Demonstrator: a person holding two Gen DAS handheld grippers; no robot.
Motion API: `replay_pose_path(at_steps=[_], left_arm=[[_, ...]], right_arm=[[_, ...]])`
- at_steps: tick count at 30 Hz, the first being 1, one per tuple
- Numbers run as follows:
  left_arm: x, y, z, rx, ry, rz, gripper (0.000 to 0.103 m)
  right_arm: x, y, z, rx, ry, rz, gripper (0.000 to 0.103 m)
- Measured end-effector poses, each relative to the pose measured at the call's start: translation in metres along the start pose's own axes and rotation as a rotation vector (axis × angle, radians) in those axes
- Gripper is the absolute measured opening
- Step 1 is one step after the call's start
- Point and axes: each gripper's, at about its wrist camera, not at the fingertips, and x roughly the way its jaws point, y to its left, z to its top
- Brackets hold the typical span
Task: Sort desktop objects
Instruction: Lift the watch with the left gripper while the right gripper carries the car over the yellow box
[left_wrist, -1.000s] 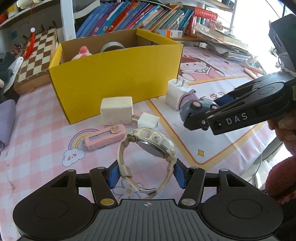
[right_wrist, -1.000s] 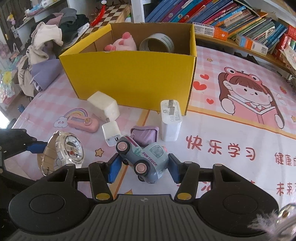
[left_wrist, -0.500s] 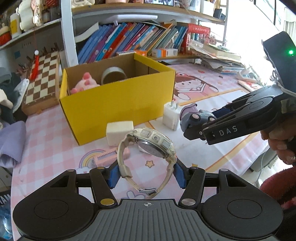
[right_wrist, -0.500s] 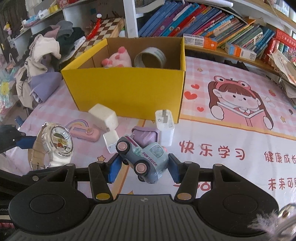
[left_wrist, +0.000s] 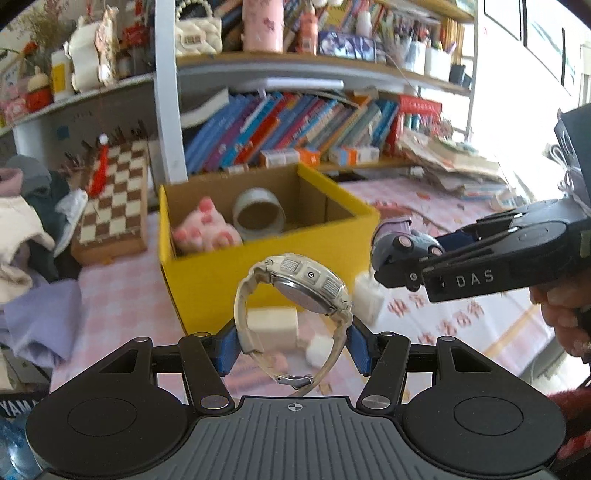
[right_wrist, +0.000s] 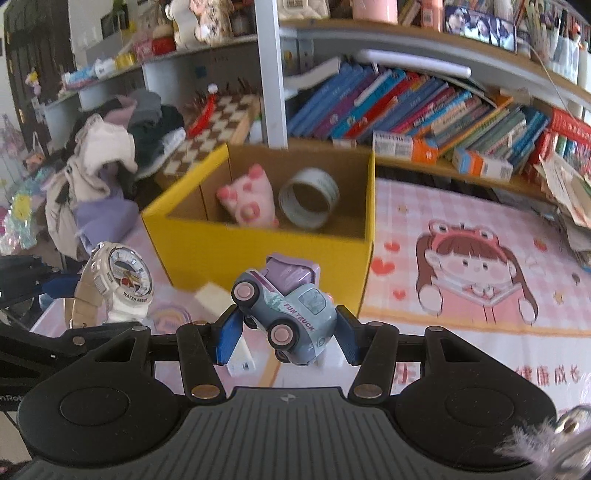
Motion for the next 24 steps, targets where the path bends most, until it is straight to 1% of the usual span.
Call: replay_pose_path(at_steps=[6,16,24], left_arm=[[0.0,0.005,0.02,0.002,-0.05,0.026,0.058],[0.014,0.014,0.043,0.004,-0.069,0.075,0.058],[0.032,0.021,0.064,0.009,-0.08,0.105,0.058]], right_arm=[[0.004,-0.004,0.018,-0.016,-0.034,0.019,0.051],[0.012,-0.011,0.048,-0.042,-0.09,0.051,0.051],[0.029,-0.025,0.072,-0.063,-0.109,0.068,0.051]])
